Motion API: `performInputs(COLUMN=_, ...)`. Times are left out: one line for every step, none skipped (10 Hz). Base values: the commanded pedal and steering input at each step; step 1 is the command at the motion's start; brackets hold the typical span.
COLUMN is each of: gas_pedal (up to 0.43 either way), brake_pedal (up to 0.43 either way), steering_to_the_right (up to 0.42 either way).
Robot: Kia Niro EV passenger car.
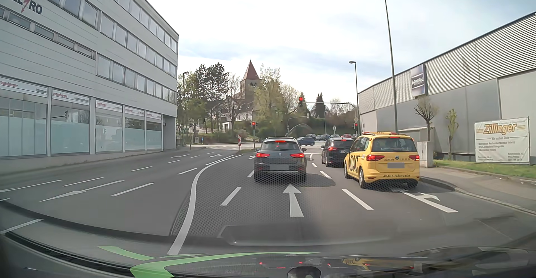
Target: Follow the waypoints while adhering to traffic rules and regulations
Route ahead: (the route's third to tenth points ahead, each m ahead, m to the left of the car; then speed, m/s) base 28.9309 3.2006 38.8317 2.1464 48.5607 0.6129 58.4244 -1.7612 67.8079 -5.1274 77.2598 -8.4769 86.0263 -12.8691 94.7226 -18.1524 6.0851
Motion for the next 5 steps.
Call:
performInputs(gas_pedal=0.000, brake_pedal=0.183, steering_to_the_right=0.008)
performInputs(gas_pedal=0.000, brake_pedal=0.183, steering_to_the_right=0.008)
performInputs(gas_pedal=0.000, brake_pedal=0.183, steering_to_the_right=0.008)
performInputs(gas_pedal=0.000, brake_pedal=0.189, steering_to_the_right=0.008)
performInputs(gas_pedal=0.000, brake_pedal=0.189, steering_to_the_right=0.008)
